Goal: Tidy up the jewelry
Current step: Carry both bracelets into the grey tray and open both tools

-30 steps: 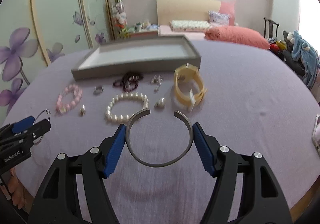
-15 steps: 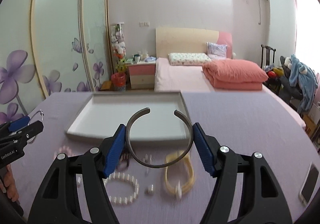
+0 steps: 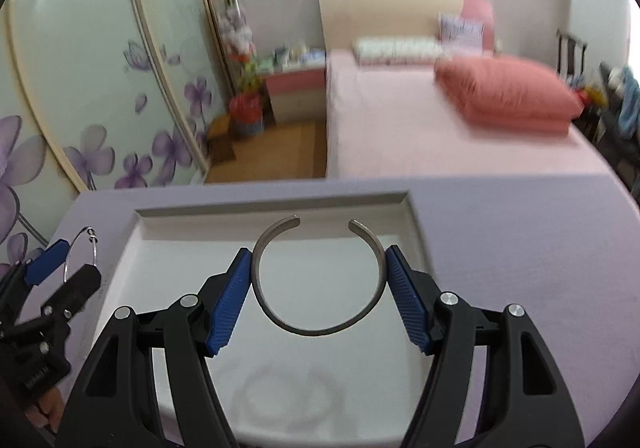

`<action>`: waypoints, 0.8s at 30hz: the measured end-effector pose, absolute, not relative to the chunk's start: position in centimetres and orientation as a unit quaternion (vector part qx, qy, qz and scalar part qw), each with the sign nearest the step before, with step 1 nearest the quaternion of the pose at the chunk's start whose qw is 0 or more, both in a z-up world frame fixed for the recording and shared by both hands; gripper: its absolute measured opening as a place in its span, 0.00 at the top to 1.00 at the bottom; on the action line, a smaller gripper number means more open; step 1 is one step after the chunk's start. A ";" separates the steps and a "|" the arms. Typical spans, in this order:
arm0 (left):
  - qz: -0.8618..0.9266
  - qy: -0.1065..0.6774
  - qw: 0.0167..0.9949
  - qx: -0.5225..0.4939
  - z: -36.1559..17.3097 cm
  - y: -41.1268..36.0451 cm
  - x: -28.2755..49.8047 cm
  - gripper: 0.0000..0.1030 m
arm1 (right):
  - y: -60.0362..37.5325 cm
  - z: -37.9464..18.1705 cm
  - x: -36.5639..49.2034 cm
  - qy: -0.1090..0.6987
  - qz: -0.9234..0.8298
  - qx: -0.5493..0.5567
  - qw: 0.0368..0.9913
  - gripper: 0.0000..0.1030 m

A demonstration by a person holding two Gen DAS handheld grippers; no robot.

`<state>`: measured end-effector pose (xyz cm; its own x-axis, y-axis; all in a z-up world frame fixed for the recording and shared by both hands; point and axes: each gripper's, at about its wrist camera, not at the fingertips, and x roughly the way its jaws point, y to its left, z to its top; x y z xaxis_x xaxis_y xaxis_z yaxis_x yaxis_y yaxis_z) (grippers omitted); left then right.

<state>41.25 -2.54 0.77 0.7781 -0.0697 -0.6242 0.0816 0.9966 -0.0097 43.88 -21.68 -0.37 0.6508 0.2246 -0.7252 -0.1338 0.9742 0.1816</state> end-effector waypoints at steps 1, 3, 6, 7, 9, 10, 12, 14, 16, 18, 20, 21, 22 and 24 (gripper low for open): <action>-0.040 0.339 0.940 0.004 0.4 -2.4 41.9 0.31 | -21.3 -1.0 44.9 0.420 0.096 0.057 0.901 0.35; -0.040 0.359 0.932 -0.012 -0.5 -2.0 43.6 0.31 | -21.6 -2.0 46.1 0.437 0.089 0.068 0.892 0.35; -0.035 0.382 0.923 -0.021 -1.8 -1.7 45.4 0.31 | -22.0 -2.9 47.0 0.460 0.089 0.085 0.879 0.35; -0.034 0.388 0.921 -0.022 -2.0 -1.5 45.8 0.31 | -22.0 -3.2 47.2 0.466 0.086 0.084 0.877 0.34; -0.032 0.399 0.916 -0.024 -2.5 -1.5 46.6 0.31 | -21.7 -3.2 47.4 0.470 0.086 0.074 0.876 0.34; -0.030 0.403 0.914 -0.023 -2.7 -1.4 46.9 0.31 | -21.7 -3.2 47.3 0.470 0.085 0.070 0.876 0.34; -0.026 0.409 0.912 -0.023 -3.2 -1.5 47.2 0.31 | -21.9 -3.2 47.2 0.474 0.089 0.074 0.873 0.28; -0.023 0.410 0.912 -0.026 -3.5 -1.3 47.0 0.31 | -22.1 -3.0 47.0 0.472 0.095 0.078 0.873 0.20; -0.020 0.410 0.911 -0.032 -3.7 -1.1 47.1 0.30 | -22.3 -2.5 46.5 0.463 0.097 0.071 0.878 0.20; -0.022 0.410 0.911 -0.038 -3.7 -0.9 47.0 0.30 | -22.8 -2.2 45.9 0.458 0.104 0.080 0.879 0.20; -0.021 0.402 0.915 -0.036 -3.4 -0.8 46.8 0.30 | -23.3 -2.0 45.8 0.454 0.109 0.092 0.879 0.20; -0.021 0.399 0.916 -0.036 -3.2 -0.7 46.7 0.30 | -23.5 -1.8 45.4 0.451 0.110 0.097 0.880 0.20; -0.021 0.397 0.917 -0.037 -3.0 -0.6 46.6 0.30 | -23.7 -1.7 45.3 0.449 0.110 0.098 0.881 0.20; -0.019 0.389 0.920 -0.042 -2.5 -0.3 46.1 0.30 | -23.8 -1.5 45.1 0.444 0.112 0.098 0.884 0.20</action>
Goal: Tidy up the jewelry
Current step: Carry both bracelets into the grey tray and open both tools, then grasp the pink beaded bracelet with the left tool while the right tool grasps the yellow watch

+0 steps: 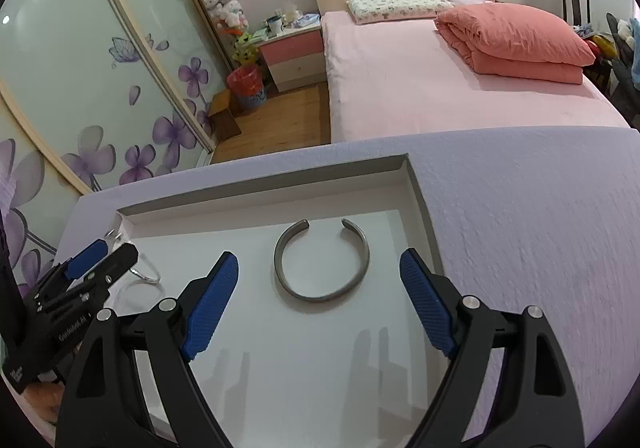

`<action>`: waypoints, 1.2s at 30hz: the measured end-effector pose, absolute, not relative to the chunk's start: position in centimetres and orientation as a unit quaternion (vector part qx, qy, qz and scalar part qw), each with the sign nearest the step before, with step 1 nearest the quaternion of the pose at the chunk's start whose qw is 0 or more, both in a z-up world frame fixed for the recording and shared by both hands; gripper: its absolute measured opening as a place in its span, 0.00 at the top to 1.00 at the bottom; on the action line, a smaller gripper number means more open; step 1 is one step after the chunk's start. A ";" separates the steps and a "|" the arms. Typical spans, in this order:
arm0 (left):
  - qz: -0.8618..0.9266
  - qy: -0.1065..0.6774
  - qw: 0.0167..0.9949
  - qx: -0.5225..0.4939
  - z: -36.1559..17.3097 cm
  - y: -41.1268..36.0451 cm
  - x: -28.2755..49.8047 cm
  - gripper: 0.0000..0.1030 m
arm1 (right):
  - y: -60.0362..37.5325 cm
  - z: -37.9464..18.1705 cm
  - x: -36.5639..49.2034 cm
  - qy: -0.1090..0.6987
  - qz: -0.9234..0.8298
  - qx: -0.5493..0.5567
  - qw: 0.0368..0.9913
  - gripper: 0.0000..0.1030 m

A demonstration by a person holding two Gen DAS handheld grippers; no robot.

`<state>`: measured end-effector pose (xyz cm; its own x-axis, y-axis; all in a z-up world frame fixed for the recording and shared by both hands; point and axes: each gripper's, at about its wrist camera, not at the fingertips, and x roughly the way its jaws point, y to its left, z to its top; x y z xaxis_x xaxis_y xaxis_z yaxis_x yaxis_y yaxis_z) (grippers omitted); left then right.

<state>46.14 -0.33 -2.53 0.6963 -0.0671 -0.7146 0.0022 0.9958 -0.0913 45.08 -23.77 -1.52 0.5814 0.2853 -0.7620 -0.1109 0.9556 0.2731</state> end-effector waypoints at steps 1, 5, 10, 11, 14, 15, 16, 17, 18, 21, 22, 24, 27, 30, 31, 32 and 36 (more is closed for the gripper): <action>-0.018 0.387 0.921 -0.043 -2.3 -0.4 46.0 0.30 | -23.8 -1.4 44.8 0.440 0.111 0.096 0.886 0.20; -0.012 0.376 0.925 -0.047 -1.6 0.2 44.9 0.25 | -23.6 -0.9 43.9 0.432 0.113 0.096 0.890 0.20; -0.005 0.368 0.928 -0.051 -0.8 1.0 43.2 0.24 | -23.3 -0.4 42.5 0.423 0.120 0.100 0.892 0.20; -0.004 0.366 0.929 -0.051 -0.7 1.1 42.8 0.24 | -23.3 -0.3 42.2 0.422 0.125 0.099 0.893 0.20; 0.003 0.359 0.932 -0.052 -0.2 1.6 41.7 0.24 | -23.2 -0.2 41.4 0.421 0.127 0.100 0.893 0.20; 0.003 0.356 0.933 -0.053 0.0 1.7 41.3 0.24 | -23.1 -0.2 41.1 0.421 0.128 0.100 0.892 0.20; 0.004 0.354 0.934 -0.054 0.1 1.8 40.8 0.24 | -22.9 -0.1 40.7 0.421 0.128 0.099 0.892 0.20; 0.005 0.353 0.934 -0.055 0.2 2.0 40.5 0.24 | -22.9 -0.1 40.5 0.421 0.129 0.099 0.892 0.20; 0.006 0.351 0.935 -0.055 0.3 2.2 40.0 0.24 | -22.8 0.0 40.1 0.419 0.129 0.098 0.893 0.20; 0.008 0.343 0.937 -0.061 0.7 2.7 38.3 0.24 | -22.9 0.5 38.8 0.410 0.131 0.096 0.898 0.20; 0.009 0.339 0.939 -0.063 0.9 2.9 37.6 0.24 | -22.9 0.8 38.1 0.404 0.133 0.096 0.900 0.20; 0.009 0.329 0.942 -0.067 1.2 3.2 35.9 0.24 | -23.3 1.1 36.7 0.392 0.133 0.095 0.905 0.19; 0.008 0.311 0.948 -0.063 1.4 3.5 32.8 0.23 | -23.7 1.6 34.2 0.370 0.127 0.088 0.916 0.19; 0.011 0.287 0.956 -0.059 1.5 3.7 29.5 0.19 | -24.1 2.0 31.1 0.335 0.118 0.070 0.932 0.19; 0.009 0.279 0.958 -0.059 1.4 3.7 28.3 0.19 | -24.2 2.1 30.3 0.324 0.115 0.064 0.937 0.18; 0.008 0.275 0.960 -0.058 1.3 3.7 27.4 0.19 | -24.3 2.2 28.9 0.307 0.110 0.053 0.944 0.15; 0.012 0.252 0.966 -0.052 0.7 3.8 23.0 0.16 | -24.7 1.9 25.0 0.272 0.105 0.033 0.956 0.14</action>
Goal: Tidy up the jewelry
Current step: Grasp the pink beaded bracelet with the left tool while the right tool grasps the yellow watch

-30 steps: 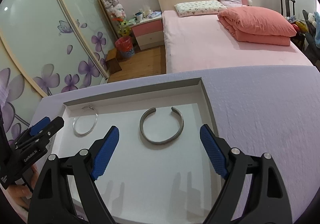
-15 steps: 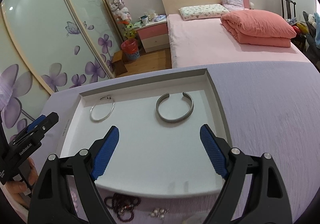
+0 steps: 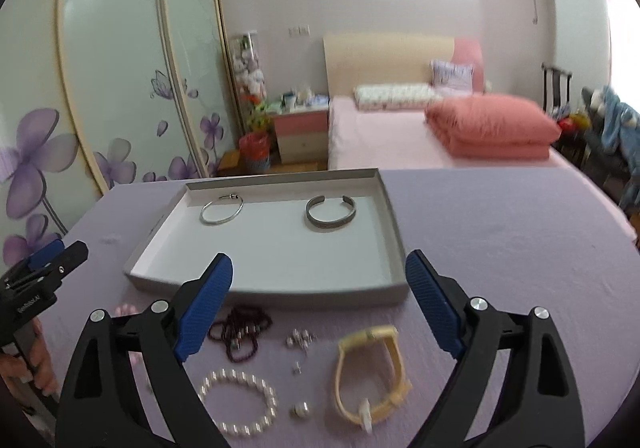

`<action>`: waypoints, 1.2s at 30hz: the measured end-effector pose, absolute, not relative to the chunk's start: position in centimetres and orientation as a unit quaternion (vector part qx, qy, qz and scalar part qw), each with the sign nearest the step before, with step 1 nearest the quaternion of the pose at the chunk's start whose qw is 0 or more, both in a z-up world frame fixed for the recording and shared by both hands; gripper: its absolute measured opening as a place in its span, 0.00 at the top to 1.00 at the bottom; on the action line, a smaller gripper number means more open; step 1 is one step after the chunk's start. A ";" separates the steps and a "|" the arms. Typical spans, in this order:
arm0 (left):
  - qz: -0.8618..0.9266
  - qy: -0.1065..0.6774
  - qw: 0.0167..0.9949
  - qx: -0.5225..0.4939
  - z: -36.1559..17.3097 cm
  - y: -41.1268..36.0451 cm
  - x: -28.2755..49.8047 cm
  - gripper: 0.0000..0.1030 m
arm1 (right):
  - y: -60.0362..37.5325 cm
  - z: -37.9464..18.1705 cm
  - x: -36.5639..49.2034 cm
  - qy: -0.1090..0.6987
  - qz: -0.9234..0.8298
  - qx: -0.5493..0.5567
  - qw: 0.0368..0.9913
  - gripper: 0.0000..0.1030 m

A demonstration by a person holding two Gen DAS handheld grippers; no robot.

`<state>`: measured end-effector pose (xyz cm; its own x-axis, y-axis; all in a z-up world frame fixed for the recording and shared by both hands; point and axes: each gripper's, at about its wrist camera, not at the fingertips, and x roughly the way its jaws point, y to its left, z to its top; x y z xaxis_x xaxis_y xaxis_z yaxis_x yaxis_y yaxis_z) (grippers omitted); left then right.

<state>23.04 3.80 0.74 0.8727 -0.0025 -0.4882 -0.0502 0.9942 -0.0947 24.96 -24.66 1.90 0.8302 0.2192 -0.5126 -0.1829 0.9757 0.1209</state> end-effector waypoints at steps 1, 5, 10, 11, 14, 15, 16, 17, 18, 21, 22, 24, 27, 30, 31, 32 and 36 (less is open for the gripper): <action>0.012 0.248 0.967 -0.052 0.6 3.8 22.2 0.15 | -24.8 1.8 24.3 0.269 0.105 0.032 0.957 0.13; 0.013 0.239 0.969 -0.062 -0.4 4.2 18.8 0.12 | -25.1 0.9 21.9 0.265 0.106 0.035 0.958 0.12; 0.018 0.243 0.967 -0.071 -1.2 4.7 16.6 0.09 | -25.3 -0.2 19.9 0.275 0.103 0.039 0.955 0.11; 0.017 0.244 0.967 -0.073 -1.4 4.8 16.3 0.08 | -25.4 -0.5 19.6 0.280 0.100 0.036 0.954 0.11; 0.021 0.249 0.966 -0.070 -1.8 4.9 15.7 0.08 | -25.5 -1.4 19.5 0.303 0.090 0.037 0.948 0.10; 0.022 0.252 0.965 -0.067 -1.9 4.8 15.6 0.08 | -25.7 -1.7 19.5 0.310 0.087 0.040 0.946 0.10; 0.022 0.254 0.965 -0.065 -2.0 4.8 15.6 0.08 | -25.8 -2.0 19.9 0.320 0.082 0.041 0.943 0.10; 0.021 0.256 0.965 -0.063 -2.1 4.7 15.6 0.07 | -25.9 -2.3 20.3 0.329 0.076 0.042 0.940 0.10; 0.020 0.256 0.965 -0.061 -2.1 4.5 15.7 0.07 | -26.0 -2.7 20.5 0.334 0.072 0.042 0.939 0.10; 0.019 0.257 0.965 -0.057 -2.1 4.3 15.9 0.07 | -26.0 -3.8 22.5 0.369 0.053 0.044 0.927 0.10; 0.018 0.257 0.965 -0.057 -2.1 4.3 15.9 0.07 | -26.0 -4.1 22.9 0.378 0.049 0.046 0.923 0.10; 0.018 0.258 0.964 -0.055 -2.2 4.3 16.0 0.07 | -26.0 -4.8 23.9 0.395 0.041 0.048 0.916 0.10; 0.018 0.261 0.964 -0.057 -2.2 4.5 16.2 0.07 | -25.8 -5.9 25.3 0.414 0.023 0.045 0.909 0.11; 0.021 0.262 0.963 -0.055 -2.3 4.6 16.2 0.07 | -25.8 -6.7 26.6 0.434 0.014 0.055 0.899 0.18; 0.022 0.263 0.963 -0.054 -2.3 4.6 16.3 0.07 | -25.9 -6.9 26.8 0.437 0.011 0.052 0.898 0.30; 0.022 0.263 0.963 -0.054 -2.3 4.6 16.3 0.07 | -25.9 -6.9 26.7 0.433 0.005 0.044 0.900 0.45; 0.021 0.270 0.961 -0.053 -2.4 4.7 16.7 0.07 | -26.7 -6.5 25.6 0.438 0.016 0.048 0.898 0.65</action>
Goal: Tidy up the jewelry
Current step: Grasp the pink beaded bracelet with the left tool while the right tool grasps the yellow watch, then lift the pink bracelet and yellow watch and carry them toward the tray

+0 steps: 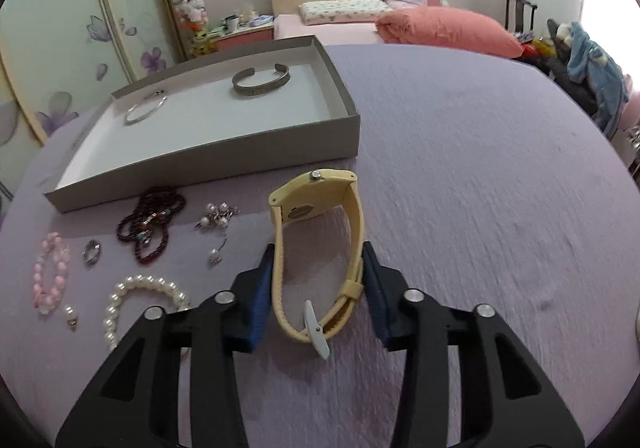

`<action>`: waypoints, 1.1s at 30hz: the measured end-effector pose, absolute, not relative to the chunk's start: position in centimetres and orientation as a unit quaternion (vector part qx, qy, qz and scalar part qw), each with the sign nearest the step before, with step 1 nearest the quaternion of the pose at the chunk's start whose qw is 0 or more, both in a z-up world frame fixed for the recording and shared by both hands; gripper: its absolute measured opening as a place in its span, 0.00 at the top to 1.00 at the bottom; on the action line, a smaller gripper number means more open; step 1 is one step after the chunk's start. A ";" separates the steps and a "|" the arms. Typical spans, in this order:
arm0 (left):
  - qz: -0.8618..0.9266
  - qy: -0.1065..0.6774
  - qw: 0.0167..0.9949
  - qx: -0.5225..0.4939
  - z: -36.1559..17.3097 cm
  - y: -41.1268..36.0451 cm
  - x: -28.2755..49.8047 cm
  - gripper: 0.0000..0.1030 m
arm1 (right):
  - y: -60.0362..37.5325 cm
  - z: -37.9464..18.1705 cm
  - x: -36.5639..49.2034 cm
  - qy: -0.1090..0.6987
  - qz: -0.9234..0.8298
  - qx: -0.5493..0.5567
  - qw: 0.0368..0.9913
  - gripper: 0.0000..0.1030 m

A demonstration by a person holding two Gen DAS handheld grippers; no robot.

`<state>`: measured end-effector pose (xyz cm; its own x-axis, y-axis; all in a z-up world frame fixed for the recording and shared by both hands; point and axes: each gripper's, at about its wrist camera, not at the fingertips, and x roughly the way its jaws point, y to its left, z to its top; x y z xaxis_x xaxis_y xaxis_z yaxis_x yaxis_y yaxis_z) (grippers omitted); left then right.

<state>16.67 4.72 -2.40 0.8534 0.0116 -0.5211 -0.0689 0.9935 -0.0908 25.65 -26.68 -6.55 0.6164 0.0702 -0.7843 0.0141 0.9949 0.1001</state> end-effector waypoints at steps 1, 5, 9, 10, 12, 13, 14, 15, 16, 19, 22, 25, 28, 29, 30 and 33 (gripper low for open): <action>0.020 0.273 0.960 -0.053 -2.5 4.8 16.8 0.07 | -26.9 -6.5 25.3 0.439 0.013 0.044 0.897 0.66; 0.014 0.295 0.954 -0.049 -2.9 4.6 17.6 0.07 | -27.9 -6.5 23.3 0.439 0.008 0.034 0.898 0.68; 0.016 0.319 0.947 -0.029 -3.5 3.8 18.9 0.07 | -28.4 -6.6 22.1 0.432 0.003 0.037 0.901 0.68; 0.019 0.328 0.944 -0.021 -3.7 3.5 19.4 0.07 | -28.4 -6.6 22.0 0.432 0.004 0.039 0.901 0.68; 0.028 0.348 0.937 -0.003 -4.3 3.1 20.5 0.07 | -28.4 -6.5 22.1 0.432 0.004 0.040 0.901 0.68; 0.035 0.360 0.932 0.007 -4.6 2.9 21.1 0.07 | -28.4 -6.6 22.1 0.432 0.005 0.040 0.901 0.68; 0.040 0.368 0.929 0.011 -4.8 2.9 21.6 0.08 | -28.4 -6.6 22.0 0.432 0.005 0.040 0.901 0.68; 0.046 0.382 0.923 0.011 -5.2 3.0 22.3 0.08 | -28.3 -6.6 22.1 0.432 0.006 0.040 0.901 0.67; 0.049 0.389 0.920 0.008 -5.4 3.2 22.7 0.12 | -28.4 -6.6 22.1 0.432 0.008 0.042 0.901 0.67; 0.055 0.420 0.906 -0.013 -6.3 4.1 24.0 0.26 | -28.5 -6.5 22.1 0.432 0.010 0.046 0.901 0.67; 0.056 0.443 0.895 -0.019 -7.0 4.5 24.7 0.37 | -28.5 -6.4 22.1 0.432 0.013 0.046 0.901 0.67; 0.055 0.443 0.895 -0.015 -6.9 4.2 24.7 0.51 | -28.6 -6.4 22.1 0.432 0.013 0.046 0.901 0.66; 0.056 0.444 0.894 -0.012 -6.8 3.8 24.7 0.66 | -28.6 -6.4 22.2 0.432 0.014 0.048 0.901 0.66; 0.053 0.443 0.895 -0.010 -6.7 3.6 24.7 0.78 | -28.6 -6.4 22.2 0.432 0.015 0.049 0.901 0.66; 0.050 0.443 0.895 -0.007 -6.7 3.4 24.7 0.82 | -28.6 -6.4 22.2 0.432 0.015 0.050 0.901 0.66; 0.045 0.441 0.896 -0.004 -6.7 3.4 24.5 0.82 | -28.6 -6.4 22.3 0.432 0.016 0.050 0.901 0.66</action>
